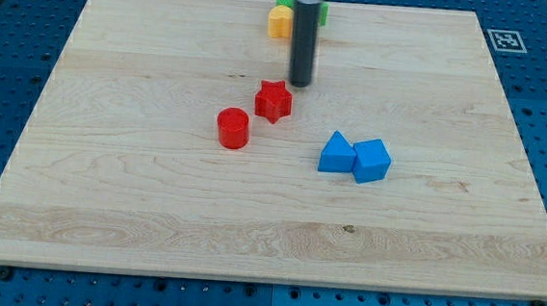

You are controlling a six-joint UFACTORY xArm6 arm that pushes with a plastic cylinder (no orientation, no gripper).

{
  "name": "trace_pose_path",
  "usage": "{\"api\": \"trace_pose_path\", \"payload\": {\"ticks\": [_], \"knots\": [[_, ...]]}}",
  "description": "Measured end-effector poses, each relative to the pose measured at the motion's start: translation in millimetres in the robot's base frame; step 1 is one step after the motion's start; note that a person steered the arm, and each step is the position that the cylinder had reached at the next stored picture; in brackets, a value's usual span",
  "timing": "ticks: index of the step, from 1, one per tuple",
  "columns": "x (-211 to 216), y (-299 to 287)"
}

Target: Place the red star above the red circle

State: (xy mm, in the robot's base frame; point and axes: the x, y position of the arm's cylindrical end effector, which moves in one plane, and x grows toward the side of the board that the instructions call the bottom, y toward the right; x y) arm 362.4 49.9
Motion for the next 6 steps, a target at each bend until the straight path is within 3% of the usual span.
{"api": "trace_pose_path", "payload": {"ticks": [1, 3, 4, 6], "knots": [[23, 30], [53, -45], [53, -83], [10, -64]]}}
